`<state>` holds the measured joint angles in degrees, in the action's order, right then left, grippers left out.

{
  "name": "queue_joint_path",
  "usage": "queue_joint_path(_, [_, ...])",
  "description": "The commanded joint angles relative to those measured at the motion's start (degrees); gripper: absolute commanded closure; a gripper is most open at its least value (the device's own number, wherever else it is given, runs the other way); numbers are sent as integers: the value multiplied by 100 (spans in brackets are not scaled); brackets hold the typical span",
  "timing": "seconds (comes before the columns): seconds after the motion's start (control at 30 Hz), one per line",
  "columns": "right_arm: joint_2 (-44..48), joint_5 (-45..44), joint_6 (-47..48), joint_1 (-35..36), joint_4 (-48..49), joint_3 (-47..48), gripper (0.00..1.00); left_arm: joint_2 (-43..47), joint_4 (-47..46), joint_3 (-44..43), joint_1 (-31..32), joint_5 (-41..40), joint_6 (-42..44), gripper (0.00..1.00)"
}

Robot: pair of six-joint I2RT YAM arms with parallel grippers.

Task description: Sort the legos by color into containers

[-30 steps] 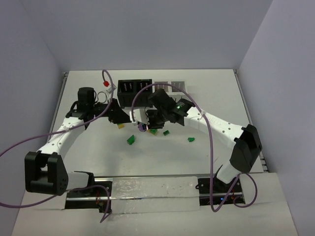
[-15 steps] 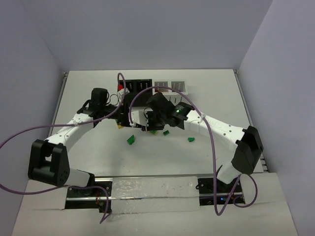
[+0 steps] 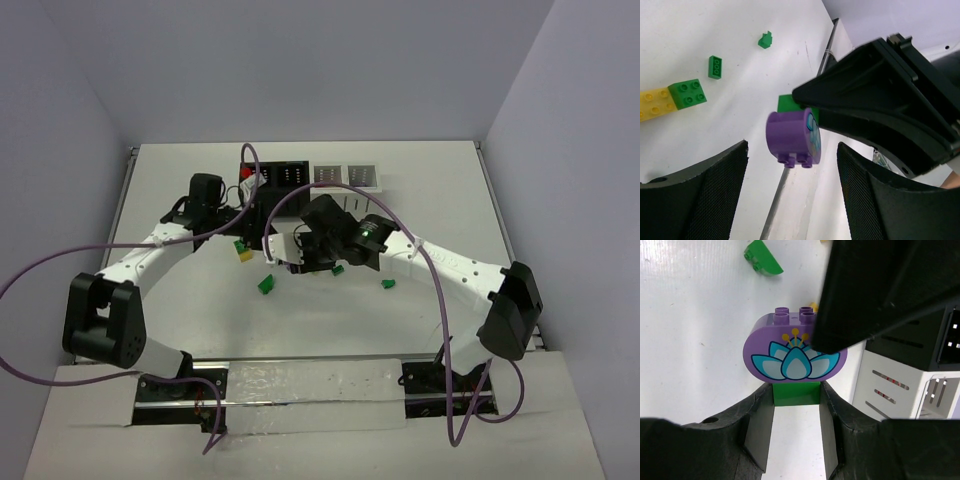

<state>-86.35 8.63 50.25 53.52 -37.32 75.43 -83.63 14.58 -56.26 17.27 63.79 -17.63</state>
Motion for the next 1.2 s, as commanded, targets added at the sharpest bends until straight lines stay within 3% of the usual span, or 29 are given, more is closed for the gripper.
queue_joint_path(0.0, [223,-71,65,88,180,-10,100,-151,44,-383,133,-86,58,24])
queue_joint_path(0.37, [216,-196,117,176,280,-21,100,-392,42,-412,329,245,-14,40])
queue_joint_path(0.57, [324,-318,204,224,357,-191,100,-461,-43,-373,329,511,-109,73])
queue_joint_path(0.8, [721,-615,344,220,445,-784,100,-296,106,-201,60,398,54,98])
queue_joint_path(1.03, [1129,-766,354,18,515,-1364,100,-347,1340,-500,-233,239,1138,100])
queue_joint_path(1.17, [1326,-731,144,-351,467,-1474,100,-264,1434,-1026,-330,-199,1385,100])
